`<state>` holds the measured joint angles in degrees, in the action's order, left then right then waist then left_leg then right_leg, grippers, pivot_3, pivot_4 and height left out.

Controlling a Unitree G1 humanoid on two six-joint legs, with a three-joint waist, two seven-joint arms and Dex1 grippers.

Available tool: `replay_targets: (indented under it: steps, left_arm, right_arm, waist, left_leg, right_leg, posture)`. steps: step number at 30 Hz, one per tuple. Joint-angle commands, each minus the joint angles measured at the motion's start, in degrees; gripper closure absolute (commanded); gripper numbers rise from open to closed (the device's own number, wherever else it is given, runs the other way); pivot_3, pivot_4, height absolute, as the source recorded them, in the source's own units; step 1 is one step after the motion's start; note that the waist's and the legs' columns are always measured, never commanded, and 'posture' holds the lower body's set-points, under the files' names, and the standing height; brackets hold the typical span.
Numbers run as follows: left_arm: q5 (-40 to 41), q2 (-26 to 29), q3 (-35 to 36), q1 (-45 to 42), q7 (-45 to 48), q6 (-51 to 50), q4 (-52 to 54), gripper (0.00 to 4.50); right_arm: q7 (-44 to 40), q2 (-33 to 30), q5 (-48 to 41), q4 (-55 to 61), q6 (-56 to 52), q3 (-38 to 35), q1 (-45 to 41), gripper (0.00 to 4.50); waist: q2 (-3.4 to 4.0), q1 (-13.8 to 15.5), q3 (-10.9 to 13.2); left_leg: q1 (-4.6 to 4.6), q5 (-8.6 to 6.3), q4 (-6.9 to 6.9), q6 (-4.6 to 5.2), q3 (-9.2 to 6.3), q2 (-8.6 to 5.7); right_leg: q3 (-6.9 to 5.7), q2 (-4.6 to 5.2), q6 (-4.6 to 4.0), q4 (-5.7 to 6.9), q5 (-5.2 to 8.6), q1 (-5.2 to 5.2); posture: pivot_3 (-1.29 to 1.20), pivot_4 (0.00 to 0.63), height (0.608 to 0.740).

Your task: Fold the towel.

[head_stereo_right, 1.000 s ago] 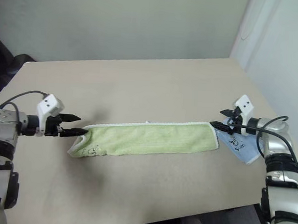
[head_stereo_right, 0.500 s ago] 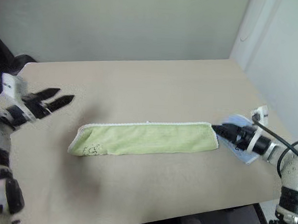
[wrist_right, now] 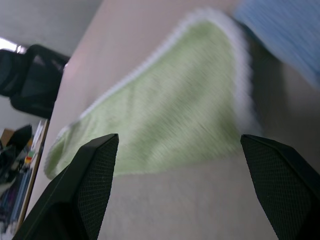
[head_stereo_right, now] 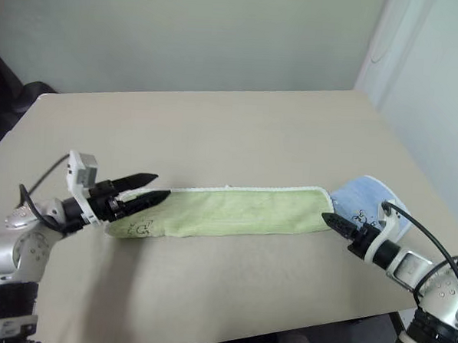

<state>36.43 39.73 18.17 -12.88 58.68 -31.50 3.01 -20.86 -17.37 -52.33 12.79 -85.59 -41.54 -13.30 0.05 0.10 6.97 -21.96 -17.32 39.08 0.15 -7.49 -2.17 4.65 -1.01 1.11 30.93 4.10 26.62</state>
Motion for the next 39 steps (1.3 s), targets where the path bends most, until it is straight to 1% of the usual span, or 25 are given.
replay_targets:
  steps: [1,6,13,19,25,30,31,32,33,37,39]
  left_arm:
    - [3.1,-0.7,0.3,0.5,-1.5,-1.6,6.3,0.66]
    - [6.4,-2.0,-0.3,1.2,-3.4,-4.1,10.3,0.66]
    - [8.1,-2.8,-1.8,1.0,-5.5,-5.2,12.2,0.66]
    - [8.9,-3.3,-2.8,0.2,-6.1,-5.3,12.5,0.66]
    - [9.4,-3.1,-3.8,0.4,-5.3,-5.1,12.6,0.66]
    - [9.0,-2.8,-5.3,0.9,-4.5,-4.8,13.0,0.66]
    - [9.1,-2.8,-5.4,0.9,-4.5,-4.7,13.1,0.66]
    - [9.2,-2.7,-5.5,1.0,-4.4,-4.6,13.2,0.66]
    - [9.2,-2.6,-5.5,1.1,-4.2,-4.6,13.2,0.66]
    - [8.4,-2.5,-5.8,1.3,-4.0,-3.9,12.9,0.66]
    - [8.1,-2.7,-5.8,1.2,-4.0,-3.6,12.6,0.66]
  right_arm:
    - [2.3,1.5,-3.1,2.9,-0.6,-2.2,0.6,0.38]
    - [5.3,3.9,-3.6,1.2,1.5,-2.7,0.4,0.38]
    - [8.7,6.2,-2.1,-3.8,6.6,-0.1,-3.0,0.38]
    - [10.1,5.8,-1.5,-8.2,9.7,2.8,-6.0,0.38]
    - [10.1,5.1,-0.3,-11.4,12.5,6.7,-7.3,0.38]
    - [10.3,4.9,0.0,-13.0,14.5,8.2,-7.8,0.38]
    - [10.5,4.9,-0.1,-13.1,14.8,8.2,-7.8,0.76]
    - [10.6,4.8,-0.2,-13.1,15.0,8.1,-7.7,0.96]
    - [10.7,4.7,-0.4,-13.1,15.1,8.0,-7.6,1.28]
    - [11.1,4.2,-0.6,-13.1,15.9,7.3,-7.3,2.77]
    - [11.6,3.9,-1.1,-13.1,16.3,6.5,-7.5,3.46]
  waist:
    - [0.00,0.0,0.0]
    - [0.00,0.0,0.0]
    - [-0.02,-0.5,0.0]
    - [-0.02,-0.6,0.0]
    - [-0.06,-0.8,0.0]
    - [-0.07,-1.0,0.0]
    - [-0.07,-1.0,0.0]
    - [-0.06,-1.0,0.0]
    - [-0.06,-1.0,0.0]
    - [-0.02,-0.9,0.0]
    - [-0.12,-0.9,-0.1]
  left_leg:
    - [0.00,-0.03,0.01,-0.03,0.00,-0.01]
    - [0.02,-0.14,0.02,-0.19,0.01,-0.01]
    - [0.05,-0.14,0.07,-0.20,0.02,-0.01]
    - [0.05,-0.15,0.07,-0.22,0.03,-0.01]
    - [0.09,-0.14,0.08,-0.22,0.03,-0.01]
    - [0.13,-0.13,0.09,-0.19,0.05,-0.01]
    - [0.14,-0.13,0.08,-0.19,0.05,-0.01]
    - [0.14,-0.13,0.08,-0.19,0.05,0.00]
    - [0.14,-0.13,0.07,-0.19,0.05,0.00]
    - [0.12,-0.13,0.03,-0.19,0.05,0.00]
    - [0.15,-0.12,0.01,-0.18,0.05,0.01]
  right_leg:
    - [0.00,0.01,0.02,-0.01,0.02,-0.01]
    - [0.01,0.02,0.05,0.00,0.05,-0.02]
    - [0.02,0.02,0.06,-0.03,0.05,-0.04]
    - [0.03,0.02,0.06,-0.03,0.06,-0.03]
    - [0.03,0.01,0.06,-0.03,0.06,-0.04]
    - [0.03,0.01,0.07,-0.03,0.05,-0.04]
    - [0.03,0.01,0.07,-0.03,0.05,-0.03]
    - [0.02,0.01,0.07,-0.03,0.05,-0.03]
    - [0.02,0.01,0.06,-0.03,0.05,-0.03]
    - [0.03,0.02,0.06,-0.02,0.05,-0.01]
    - [0.02,0.01,0.06,-0.02,0.05,-0.03]
  posture:
    - [0.00,0.150,0.740]
    - [0.00,0.150,0.740]
    - [0.00,0.150,0.740]
    - [0.00,0.150,0.740]
    - [0.00,0.150,0.740]
    - [0.00,0.150,0.740]
    - [0.00,0.150,0.740]
    - [0.00,0.150,0.740]
    - [0.00,0.150,0.740]
    - [0.00,0.150,0.740]
    - [0.00,0.150,0.740]
